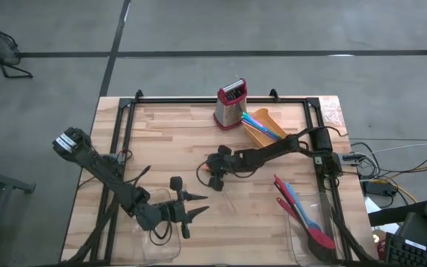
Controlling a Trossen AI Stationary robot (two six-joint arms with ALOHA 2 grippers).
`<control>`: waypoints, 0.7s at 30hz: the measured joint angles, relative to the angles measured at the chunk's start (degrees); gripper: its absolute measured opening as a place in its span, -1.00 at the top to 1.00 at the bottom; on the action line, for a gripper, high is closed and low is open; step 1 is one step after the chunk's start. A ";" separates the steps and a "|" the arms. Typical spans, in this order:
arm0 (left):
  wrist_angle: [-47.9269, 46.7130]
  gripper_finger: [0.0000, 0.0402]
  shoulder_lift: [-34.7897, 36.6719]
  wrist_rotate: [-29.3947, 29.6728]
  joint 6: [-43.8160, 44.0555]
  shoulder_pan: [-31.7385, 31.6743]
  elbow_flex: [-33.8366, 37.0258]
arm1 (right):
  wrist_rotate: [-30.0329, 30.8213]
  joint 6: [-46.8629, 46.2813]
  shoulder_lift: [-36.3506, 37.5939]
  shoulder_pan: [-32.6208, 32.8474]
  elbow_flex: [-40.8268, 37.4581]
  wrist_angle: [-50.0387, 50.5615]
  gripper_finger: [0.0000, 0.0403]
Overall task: Pick & Place Kitchen Items
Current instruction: Put the orange spatula into the left transparent bin
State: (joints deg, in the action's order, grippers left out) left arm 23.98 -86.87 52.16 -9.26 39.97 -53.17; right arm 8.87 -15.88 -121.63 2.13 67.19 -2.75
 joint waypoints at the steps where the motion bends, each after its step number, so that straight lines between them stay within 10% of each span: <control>1: -0.02 0.28 0.00 0.00 0.00 0.00 0.00 | -0.92 0.07 0.16 -0.02 -0.01 0.01 0.79; 21: -10.28 0.28 0.89 0.00 1.22 0.04 -0.02 | -1.34 3.32 16.06 8.99 -0.69 12.00 0.86</control>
State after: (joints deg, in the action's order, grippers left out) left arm 13.70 -85.98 52.16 -8.03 40.01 -53.19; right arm 7.53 -12.56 -105.57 11.12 66.50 9.24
